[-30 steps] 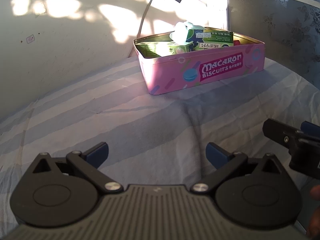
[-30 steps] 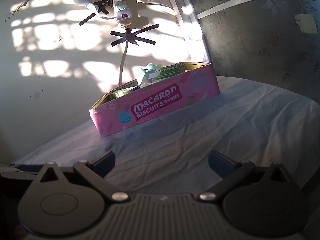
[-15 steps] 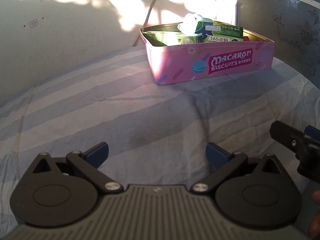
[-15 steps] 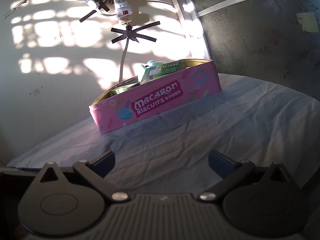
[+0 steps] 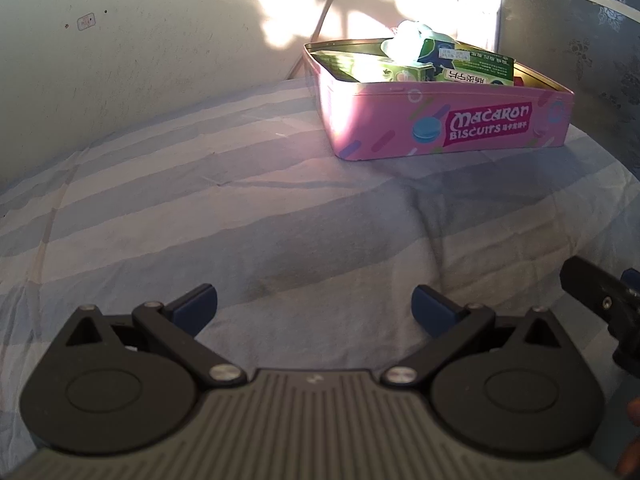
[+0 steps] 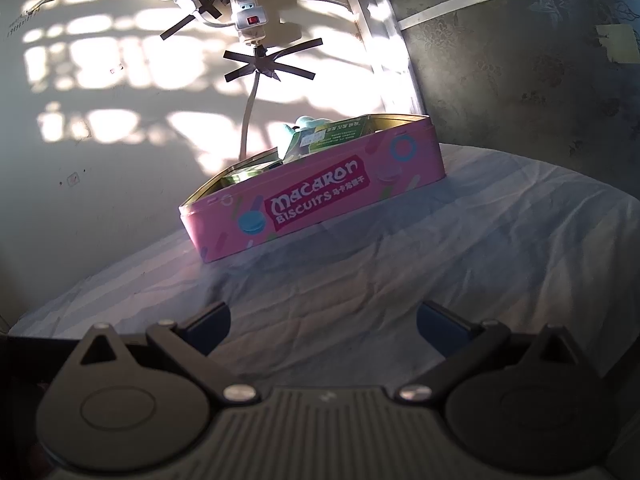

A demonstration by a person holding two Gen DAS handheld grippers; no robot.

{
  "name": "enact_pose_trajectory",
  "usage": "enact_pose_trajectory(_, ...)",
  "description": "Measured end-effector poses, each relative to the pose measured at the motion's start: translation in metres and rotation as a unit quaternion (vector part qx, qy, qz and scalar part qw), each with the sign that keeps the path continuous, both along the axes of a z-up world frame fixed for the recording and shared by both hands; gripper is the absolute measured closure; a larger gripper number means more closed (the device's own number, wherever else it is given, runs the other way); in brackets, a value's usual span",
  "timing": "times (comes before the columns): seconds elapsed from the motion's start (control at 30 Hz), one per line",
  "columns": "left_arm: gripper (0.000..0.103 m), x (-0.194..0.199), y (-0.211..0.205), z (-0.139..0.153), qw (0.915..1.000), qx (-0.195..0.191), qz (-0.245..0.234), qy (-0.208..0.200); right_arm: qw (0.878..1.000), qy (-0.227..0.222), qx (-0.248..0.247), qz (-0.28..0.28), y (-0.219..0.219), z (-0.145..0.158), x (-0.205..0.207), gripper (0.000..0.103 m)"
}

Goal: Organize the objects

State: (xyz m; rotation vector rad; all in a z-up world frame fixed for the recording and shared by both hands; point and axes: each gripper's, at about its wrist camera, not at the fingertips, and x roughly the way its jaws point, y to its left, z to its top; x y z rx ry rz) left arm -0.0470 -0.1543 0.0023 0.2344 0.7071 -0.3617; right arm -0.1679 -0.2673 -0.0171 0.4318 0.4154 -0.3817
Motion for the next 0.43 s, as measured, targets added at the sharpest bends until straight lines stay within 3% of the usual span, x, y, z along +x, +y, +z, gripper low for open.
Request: enact_pose_trajectory(0.43,0.0,0.0012,0.0019,0.0013,0.9999,-0.009,-0.01,-0.007,1.0,0.001,-0.001,0.0,0.001,-0.0014,0.0007,0.0)
